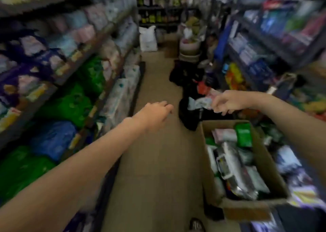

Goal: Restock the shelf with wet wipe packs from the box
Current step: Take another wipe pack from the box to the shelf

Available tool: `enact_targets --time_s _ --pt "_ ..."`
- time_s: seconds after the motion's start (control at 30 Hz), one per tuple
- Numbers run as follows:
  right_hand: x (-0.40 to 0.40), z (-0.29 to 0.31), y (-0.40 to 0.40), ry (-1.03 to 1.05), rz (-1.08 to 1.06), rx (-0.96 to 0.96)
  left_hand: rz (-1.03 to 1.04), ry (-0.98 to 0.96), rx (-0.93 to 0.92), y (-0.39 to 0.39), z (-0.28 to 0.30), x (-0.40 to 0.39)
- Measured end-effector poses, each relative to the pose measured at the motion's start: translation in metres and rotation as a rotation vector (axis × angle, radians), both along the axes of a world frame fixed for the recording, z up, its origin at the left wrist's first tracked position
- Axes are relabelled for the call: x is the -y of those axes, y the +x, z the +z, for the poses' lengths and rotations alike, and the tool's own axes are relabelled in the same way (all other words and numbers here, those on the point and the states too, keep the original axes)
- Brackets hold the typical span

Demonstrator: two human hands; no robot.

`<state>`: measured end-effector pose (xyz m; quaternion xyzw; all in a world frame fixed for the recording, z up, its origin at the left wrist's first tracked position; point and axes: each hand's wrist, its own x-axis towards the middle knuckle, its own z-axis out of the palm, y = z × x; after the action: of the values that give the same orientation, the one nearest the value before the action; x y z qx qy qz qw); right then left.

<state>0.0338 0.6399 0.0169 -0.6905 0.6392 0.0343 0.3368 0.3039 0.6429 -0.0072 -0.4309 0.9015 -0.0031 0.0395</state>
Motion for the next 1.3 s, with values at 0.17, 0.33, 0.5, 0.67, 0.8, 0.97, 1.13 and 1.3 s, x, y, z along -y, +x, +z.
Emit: enact_targets --time_s 0.17,0.33,0.5,0.67,0.8,0.97,1.13,1.3 --pt "-0.039 -0.086 -0.122 0.143 -0.256 0.095 -0.186 0.200 0.025 -0.130 -0.064 0.006" --pt "-0.042 -0.190 -0.192 0.288 -0.250 -0.062 -0.142 0.409 0.089 -0.217 -0.135 0.015" --pt "-0.035 -0.251 -0.210 0.352 -0.225 -0.044 -0.022 0.564 0.134 -0.252 -0.189 0.024" --pt "-0.015 -0.297 -0.179 0.163 -0.219 0.081 0.175 0.663 0.094 -0.250 -0.235 0.026" --pt "-0.008 -0.341 -0.129 0.269 -0.185 -0.025 0.233 0.671 0.035 -0.238 -0.263 0.020" --pt "-0.007 -0.380 -0.095 0.232 -0.144 -0.173 0.294 0.694 -0.056 -0.225 -0.292 0.013" --pt "-0.003 -0.393 -0.097 0.240 -0.358 -0.100 0.391 0.715 -0.226 -0.217 -0.301 0.010" --pt "0.018 -0.352 -0.130 0.324 -0.411 0.243 0.348 0.618 -0.253 -0.221 -0.285 0.020"
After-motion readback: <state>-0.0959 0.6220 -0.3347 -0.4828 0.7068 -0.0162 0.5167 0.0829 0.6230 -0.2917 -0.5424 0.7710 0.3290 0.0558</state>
